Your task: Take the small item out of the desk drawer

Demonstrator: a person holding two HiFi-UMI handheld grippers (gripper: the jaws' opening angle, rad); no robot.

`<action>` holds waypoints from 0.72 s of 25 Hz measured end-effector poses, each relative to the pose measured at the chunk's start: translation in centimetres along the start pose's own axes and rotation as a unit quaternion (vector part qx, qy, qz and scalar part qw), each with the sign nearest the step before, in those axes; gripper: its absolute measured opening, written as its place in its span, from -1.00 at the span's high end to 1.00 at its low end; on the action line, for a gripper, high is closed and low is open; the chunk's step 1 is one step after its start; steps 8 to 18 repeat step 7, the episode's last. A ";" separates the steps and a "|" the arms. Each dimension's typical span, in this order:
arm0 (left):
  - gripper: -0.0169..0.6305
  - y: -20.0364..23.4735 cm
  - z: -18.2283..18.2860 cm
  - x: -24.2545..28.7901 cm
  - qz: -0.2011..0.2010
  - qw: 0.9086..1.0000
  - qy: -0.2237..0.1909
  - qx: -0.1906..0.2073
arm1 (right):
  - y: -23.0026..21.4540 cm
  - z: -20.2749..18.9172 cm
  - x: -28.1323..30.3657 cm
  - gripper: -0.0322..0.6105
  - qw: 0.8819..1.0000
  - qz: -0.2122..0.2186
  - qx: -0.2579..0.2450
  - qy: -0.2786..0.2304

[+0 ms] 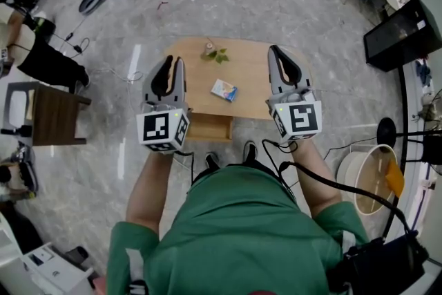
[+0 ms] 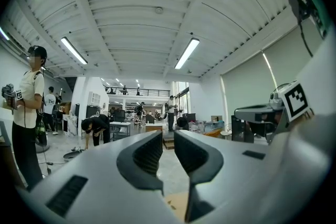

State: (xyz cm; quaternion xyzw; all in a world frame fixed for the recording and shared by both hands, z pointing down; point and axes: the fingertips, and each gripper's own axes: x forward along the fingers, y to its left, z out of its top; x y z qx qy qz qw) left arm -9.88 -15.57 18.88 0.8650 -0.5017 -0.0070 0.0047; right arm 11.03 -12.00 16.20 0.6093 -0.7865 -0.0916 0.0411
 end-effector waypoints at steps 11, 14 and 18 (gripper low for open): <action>0.70 2.5 -0.2 -0.5 -0.008 1.000 0.002 0.000 | 2.5 0.3 1.4 0.81 1.000 0.002 -0.006 0.005; 0.70 2.5 -0.2 -0.5 -0.008 1.000 0.002 0.000 | 2.5 0.3 1.4 0.81 1.000 0.002 -0.006 0.005; 0.70 2.5 -0.2 -0.5 -0.008 1.000 0.002 0.000 | 2.5 0.3 1.4 0.81 1.000 0.002 -0.006 0.005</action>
